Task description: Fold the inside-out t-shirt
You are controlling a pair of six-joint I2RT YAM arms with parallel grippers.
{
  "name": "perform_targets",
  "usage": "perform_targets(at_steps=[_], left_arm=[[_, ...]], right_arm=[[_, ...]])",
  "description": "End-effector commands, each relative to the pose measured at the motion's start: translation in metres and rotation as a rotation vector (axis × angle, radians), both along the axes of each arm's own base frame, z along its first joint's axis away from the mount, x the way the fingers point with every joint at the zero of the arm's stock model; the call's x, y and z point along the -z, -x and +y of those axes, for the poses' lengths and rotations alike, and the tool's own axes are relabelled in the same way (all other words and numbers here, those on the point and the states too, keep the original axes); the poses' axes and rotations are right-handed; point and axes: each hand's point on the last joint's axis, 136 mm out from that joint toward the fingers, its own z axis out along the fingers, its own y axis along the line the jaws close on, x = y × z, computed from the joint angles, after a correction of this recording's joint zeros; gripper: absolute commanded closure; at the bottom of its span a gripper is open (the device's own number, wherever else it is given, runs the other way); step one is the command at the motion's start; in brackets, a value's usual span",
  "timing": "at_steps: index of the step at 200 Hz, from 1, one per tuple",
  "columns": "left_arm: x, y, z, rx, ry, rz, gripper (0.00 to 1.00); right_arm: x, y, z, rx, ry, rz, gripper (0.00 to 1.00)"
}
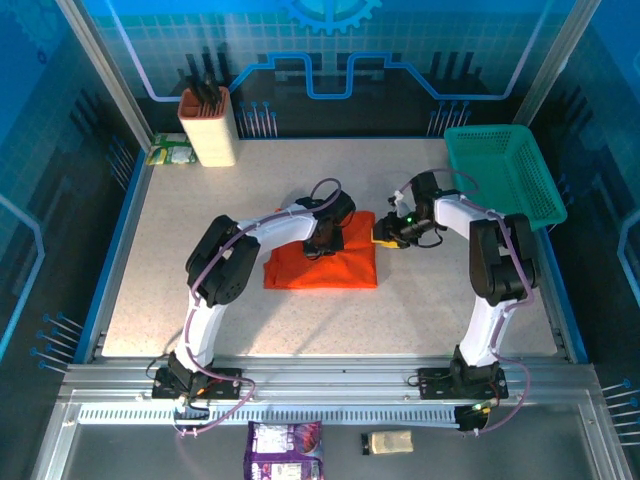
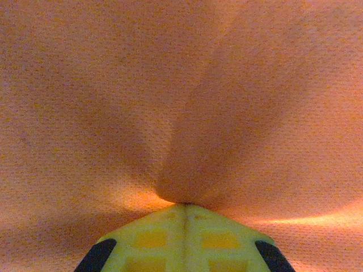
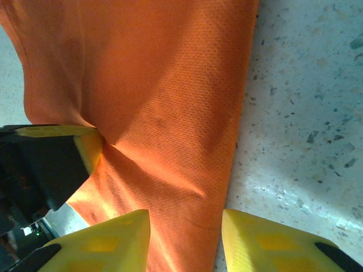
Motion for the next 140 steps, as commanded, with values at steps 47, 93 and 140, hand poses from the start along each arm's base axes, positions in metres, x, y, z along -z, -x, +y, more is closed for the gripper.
perform_targets(at_steps=[47, 93, 140], left_arm=[[0.023, 0.013, 0.011, -0.005, -0.046, 0.062, 0.98], [0.007, 0.008, -0.001, 0.002, 0.024, 0.028, 0.96], [-0.032, -0.004, -0.004, 0.011, 0.040, -0.044, 0.93]], right_arm=[[0.016, 0.011, 0.017, -0.064, -0.070, 0.037, 0.61], [0.027, 0.015, 0.021, -0.065, -0.083, 0.065, 0.65], [0.026, 0.022, 0.017, -0.057, -0.061, 0.061, 0.77]])
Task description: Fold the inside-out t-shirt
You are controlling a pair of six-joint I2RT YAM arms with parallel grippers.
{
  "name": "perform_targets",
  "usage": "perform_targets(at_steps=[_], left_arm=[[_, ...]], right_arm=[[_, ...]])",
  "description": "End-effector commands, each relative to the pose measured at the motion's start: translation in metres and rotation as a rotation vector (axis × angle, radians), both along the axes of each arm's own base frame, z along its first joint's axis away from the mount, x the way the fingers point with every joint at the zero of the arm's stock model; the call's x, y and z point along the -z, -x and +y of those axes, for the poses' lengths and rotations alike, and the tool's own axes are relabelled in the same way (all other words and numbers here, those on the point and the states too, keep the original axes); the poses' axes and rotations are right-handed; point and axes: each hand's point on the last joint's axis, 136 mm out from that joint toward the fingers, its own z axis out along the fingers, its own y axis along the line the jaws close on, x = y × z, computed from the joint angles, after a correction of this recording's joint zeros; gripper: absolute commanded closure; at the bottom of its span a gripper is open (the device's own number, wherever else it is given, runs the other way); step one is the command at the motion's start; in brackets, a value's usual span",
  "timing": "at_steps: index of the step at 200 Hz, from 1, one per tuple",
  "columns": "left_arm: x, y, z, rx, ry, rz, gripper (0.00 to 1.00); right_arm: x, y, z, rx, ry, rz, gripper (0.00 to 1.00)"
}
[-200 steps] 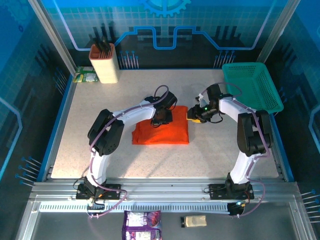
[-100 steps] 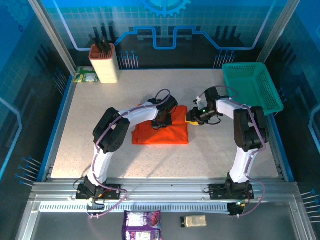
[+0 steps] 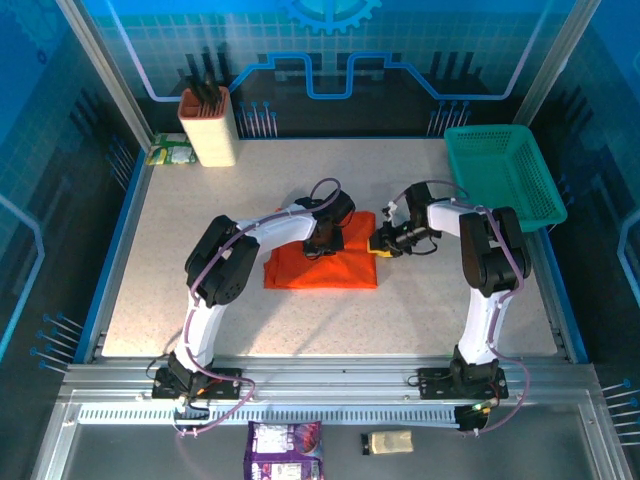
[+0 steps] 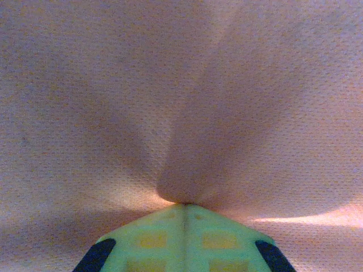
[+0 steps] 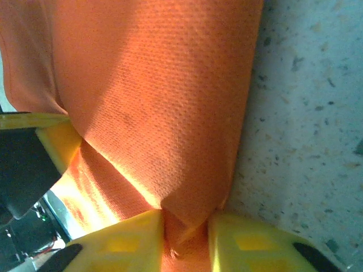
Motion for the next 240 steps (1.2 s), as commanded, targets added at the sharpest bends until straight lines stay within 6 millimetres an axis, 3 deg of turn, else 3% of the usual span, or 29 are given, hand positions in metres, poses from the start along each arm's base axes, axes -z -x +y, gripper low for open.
perform_targets(at_steps=[1, 18, 37, 89, 127, 146, 158, 172, 203, 222, 240], left_arm=[[-0.030, -0.004, -0.002, 0.009, 0.022, -0.041, 0.93], [-0.042, -0.006, 0.005, 0.018, -0.011, -0.062, 0.91], [-0.042, -0.005, 0.013, 0.027, -0.058, -0.058, 0.90], [0.002, 0.009, 0.021, 0.053, -0.122, 0.045, 0.96], [0.024, 0.016, 0.023, 0.052, -0.127, 0.094, 0.97], [0.025, 0.017, 0.024, 0.044, -0.122, 0.099, 0.97], [0.019, 0.015, 0.024, 0.038, -0.113, 0.084, 0.98], [-0.008, 0.007, 0.018, 0.036, -0.062, -0.024, 0.98], [-0.065, -0.006, 0.037, 0.001, -0.034, -0.132, 0.91], [-0.071, -0.006, 0.056, -0.048, 0.015, -0.114, 0.90], [-0.059, -0.001, 0.069, -0.082, 0.074, -0.060, 0.91]], right_arm=[[-0.004, 0.008, 0.003, -0.018, 0.003, -0.006, 0.78], [-0.003, 0.008, -0.002, -0.015, 0.034, -0.005, 0.88], [-0.003, 0.007, -0.008, -0.013, 0.075, -0.007, 0.88], [-0.002, 0.010, -0.017, -0.008, 0.138, 0.005, 0.63], [-0.001, 0.013, -0.009, -0.019, 0.081, 0.019, 0.64], [-0.004, 0.013, 0.002, -0.013, 0.001, 0.029, 0.72], [-0.007, 0.010, 0.004, -0.002, -0.017, 0.023, 0.79], [-0.010, 0.008, -0.002, 0.011, 0.016, 0.013, 0.89], [-0.019, 0.009, -0.034, 0.021, 0.204, 0.000, 1.00], [-0.033, 0.009, -0.060, 0.009, 0.369, -0.020, 1.00], [-0.050, 0.009, -0.083, 0.010, 0.509, -0.044, 1.00]])
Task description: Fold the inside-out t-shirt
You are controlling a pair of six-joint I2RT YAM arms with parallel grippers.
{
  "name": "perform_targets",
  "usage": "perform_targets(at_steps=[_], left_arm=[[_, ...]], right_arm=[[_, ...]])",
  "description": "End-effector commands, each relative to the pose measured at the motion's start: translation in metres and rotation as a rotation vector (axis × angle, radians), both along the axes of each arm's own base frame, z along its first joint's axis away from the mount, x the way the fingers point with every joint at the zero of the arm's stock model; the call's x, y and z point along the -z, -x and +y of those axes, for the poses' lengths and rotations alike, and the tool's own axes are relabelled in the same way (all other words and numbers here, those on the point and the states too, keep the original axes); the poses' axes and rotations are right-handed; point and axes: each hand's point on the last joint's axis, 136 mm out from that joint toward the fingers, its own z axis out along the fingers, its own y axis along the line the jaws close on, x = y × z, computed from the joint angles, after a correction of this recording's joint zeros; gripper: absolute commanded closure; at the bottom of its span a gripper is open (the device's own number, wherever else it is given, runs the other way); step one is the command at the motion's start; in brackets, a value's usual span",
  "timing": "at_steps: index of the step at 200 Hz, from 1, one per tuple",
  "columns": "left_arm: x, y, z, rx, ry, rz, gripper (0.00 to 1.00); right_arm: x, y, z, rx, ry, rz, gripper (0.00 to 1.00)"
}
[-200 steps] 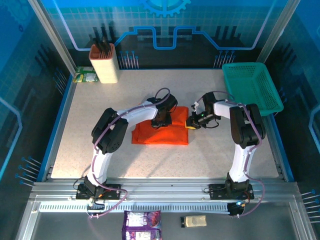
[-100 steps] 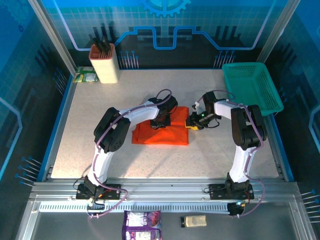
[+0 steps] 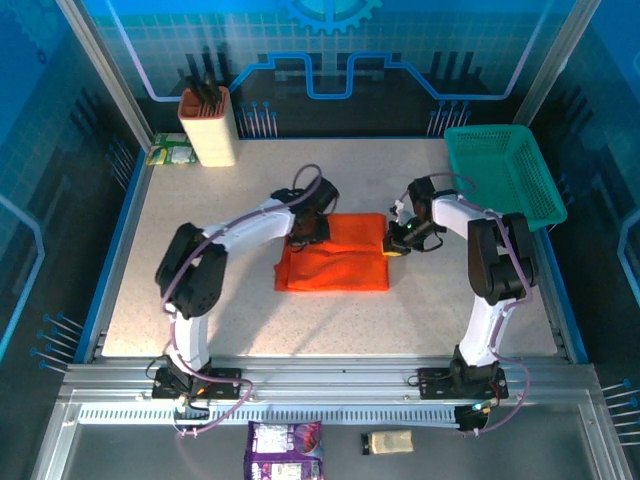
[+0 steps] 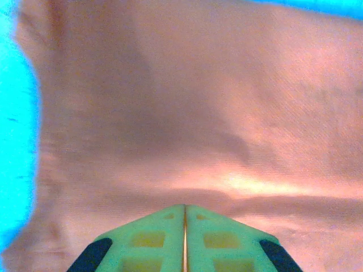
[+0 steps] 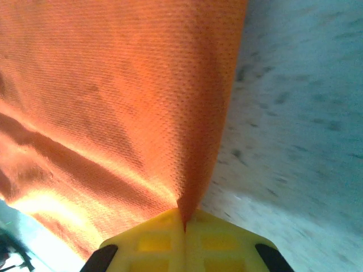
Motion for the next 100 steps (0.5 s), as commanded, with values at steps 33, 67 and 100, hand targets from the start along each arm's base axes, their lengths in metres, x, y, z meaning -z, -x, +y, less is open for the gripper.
perform_targets(at_steps=[33, 67, 100], left_arm=[[0.034, 0.017, 0.005, -0.016, 0.214, 0.171, 0.96], [0.053, 0.023, -0.016, -0.013, 0.324, 0.208, 0.98], [0.069, 0.031, -0.032, -0.010, 0.434, 0.250, 0.99]], right_arm=[[-0.063, -0.004, -0.068, -0.040, 0.455, -0.089, 1.00], [-0.087, -0.002, -0.040, -0.104, 0.496, -0.130, 1.00], [-0.098, 0.011, 0.019, -0.171, 0.437, -0.136, 1.00]])
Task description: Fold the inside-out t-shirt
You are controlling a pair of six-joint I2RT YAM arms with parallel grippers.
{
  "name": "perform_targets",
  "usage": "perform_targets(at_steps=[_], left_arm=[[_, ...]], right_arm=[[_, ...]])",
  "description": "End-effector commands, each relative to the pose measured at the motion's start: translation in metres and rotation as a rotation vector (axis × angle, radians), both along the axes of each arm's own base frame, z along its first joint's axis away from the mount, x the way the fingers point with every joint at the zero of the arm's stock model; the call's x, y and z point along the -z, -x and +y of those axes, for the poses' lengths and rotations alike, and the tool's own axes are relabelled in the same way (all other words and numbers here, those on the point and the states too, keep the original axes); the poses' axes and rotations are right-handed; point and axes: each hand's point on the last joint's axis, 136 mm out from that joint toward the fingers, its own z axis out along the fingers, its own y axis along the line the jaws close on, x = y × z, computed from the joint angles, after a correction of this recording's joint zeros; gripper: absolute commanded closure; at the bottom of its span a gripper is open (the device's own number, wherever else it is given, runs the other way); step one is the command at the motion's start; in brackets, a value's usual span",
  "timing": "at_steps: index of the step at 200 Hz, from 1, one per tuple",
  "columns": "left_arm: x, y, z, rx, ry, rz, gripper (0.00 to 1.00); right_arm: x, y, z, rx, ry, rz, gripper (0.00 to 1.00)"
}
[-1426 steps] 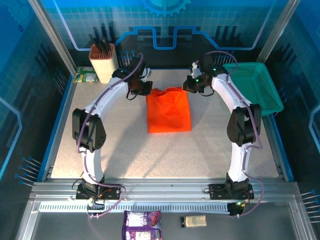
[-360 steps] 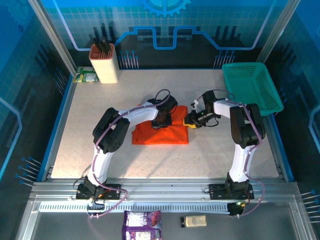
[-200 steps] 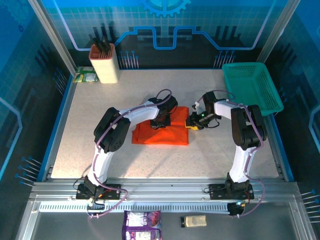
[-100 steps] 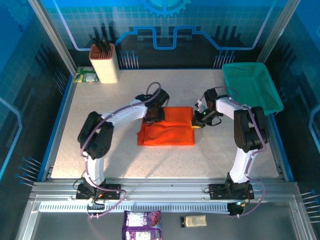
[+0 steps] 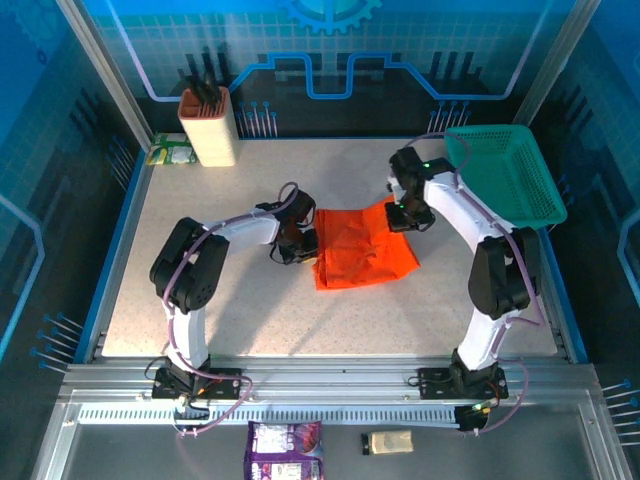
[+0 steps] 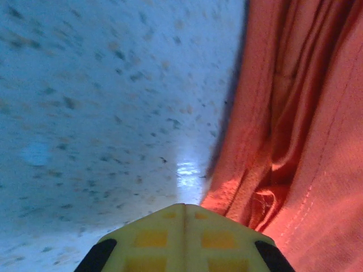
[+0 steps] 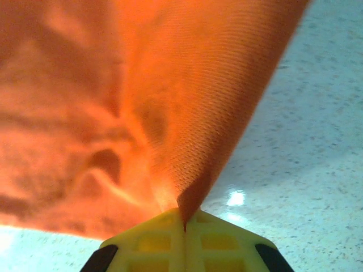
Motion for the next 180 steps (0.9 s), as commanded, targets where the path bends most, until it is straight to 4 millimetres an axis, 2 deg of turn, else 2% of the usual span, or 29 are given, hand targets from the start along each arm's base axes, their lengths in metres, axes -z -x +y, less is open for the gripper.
perform_targets(at_steps=[1, 27, 57, 83, 118, 142, 180], left_arm=[[0.005, 0.001, -0.023, -0.002, 0.146, 0.025, 0.99], [0.017, 0.008, -0.021, -0.015, 0.160, 0.045, 1.00], [0.028, 0.015, -0.018, -0.044, 0.201, 0.066, 1.00], [0.036, 0.021, -0.011, -0.075, 0.221, 0.071, 1.00], [0.046, 0.031, 0.000, -0.114, 0.239, 0.086, 1.00], [0.051, 0.036, 0.005, -0.130, 0.241, 0.087, 1.00], [0.056, 0.042, 0.008, -0.140, 0.236, 0.100, 1.00]], right_arm=[[-0.012, 0.020, 0.033, -0.032, -0.004, 0.043, 1.00], [-0.009, 0.027, 0.092, -0.047, -0.160, 0.068, 1.00], [0.004, 0.028, 0.156, -0.033, -0.333, 0.097, 1.00], [0.021, 0.018, 0.190, 0.053, -0.488, 0.079, 1.00], [0.044, 0.005, 0.215, 0.135, -0.646, 0.090, 1.00], [0.056, 0.000, 0.216, 0.182, -0.672, 0.077, 1.00], [0.055, -0.011, 0.210, 0.248, -0.695, -0.009, 1.00]])
